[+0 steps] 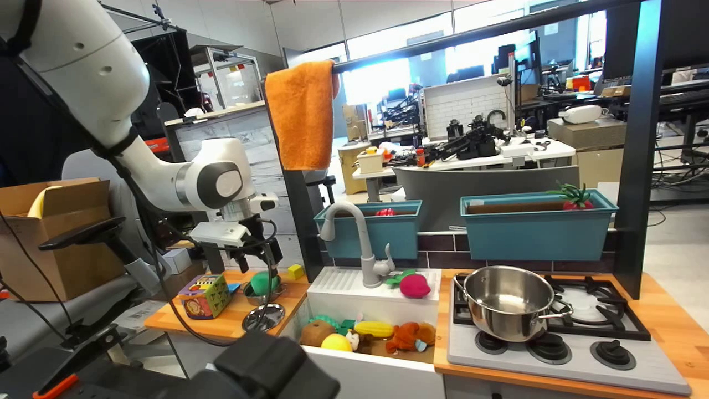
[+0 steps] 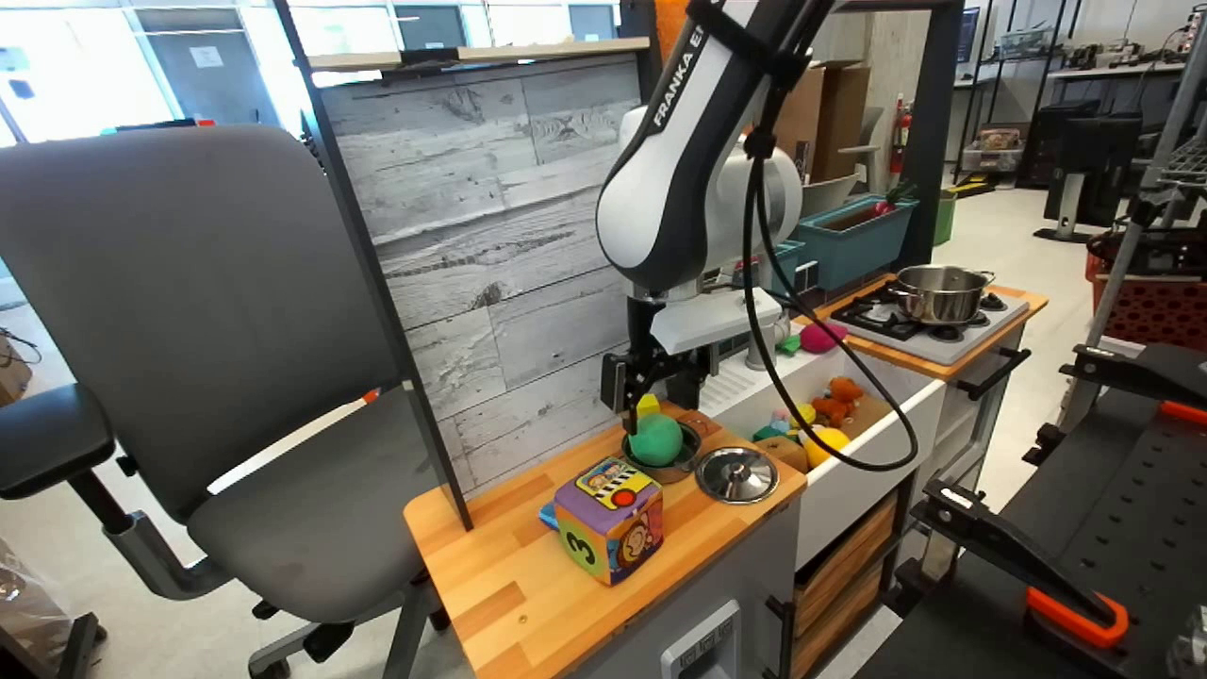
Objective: Move the pee plush toy and pick up the cloth and drop it on the counter, then pick up the pink plush toy from the sink and put it in the pot
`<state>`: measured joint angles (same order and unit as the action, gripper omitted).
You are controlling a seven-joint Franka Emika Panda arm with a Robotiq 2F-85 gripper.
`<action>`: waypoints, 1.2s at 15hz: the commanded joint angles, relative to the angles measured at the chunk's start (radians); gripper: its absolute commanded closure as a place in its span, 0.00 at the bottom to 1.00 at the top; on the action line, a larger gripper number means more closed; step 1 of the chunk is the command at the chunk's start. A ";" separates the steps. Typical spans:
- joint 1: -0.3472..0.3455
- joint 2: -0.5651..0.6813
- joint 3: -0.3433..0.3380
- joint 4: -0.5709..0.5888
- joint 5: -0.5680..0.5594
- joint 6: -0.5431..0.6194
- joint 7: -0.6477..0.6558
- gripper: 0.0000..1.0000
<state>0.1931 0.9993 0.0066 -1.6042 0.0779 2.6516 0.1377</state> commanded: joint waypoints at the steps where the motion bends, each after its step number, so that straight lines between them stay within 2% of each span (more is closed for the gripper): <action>1: 0.026 0.070 -0.023 0.106 -0.036 -0.049 0.038 0.00; 2: 0.026 0.079 -0.024 0.119 -0.040 -0.055 0.040 0.25; 3: 0.026 0.089 -0.022 0.133 -0.041 -0.063 0.040 0.26; 7: 0.024 0.105 -0.020 0.164 -0.041 -0.083 0.038 0.58; 12: 0.023 0.085 -0.018 0.151 -0.041 -0.089 0.037 0.91; 13: 0.022 0.065 -0.014 0.123 -0.039 -0.085 0.034 0.96; 15: 0.025 0.032 -0.013 0.084 -0.038 -0.083 0.037 0.94; 17: 0.030 0.009 -0.012 0.057 -0.039 -0.069 0.037 0.97; 18: 0.036 -0.002 -0.014 0.047 -0.040 -0.070 0.042 0.95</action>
<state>0.2105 1.0613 0.0000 -1.4916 0.0631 2.5853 0.1498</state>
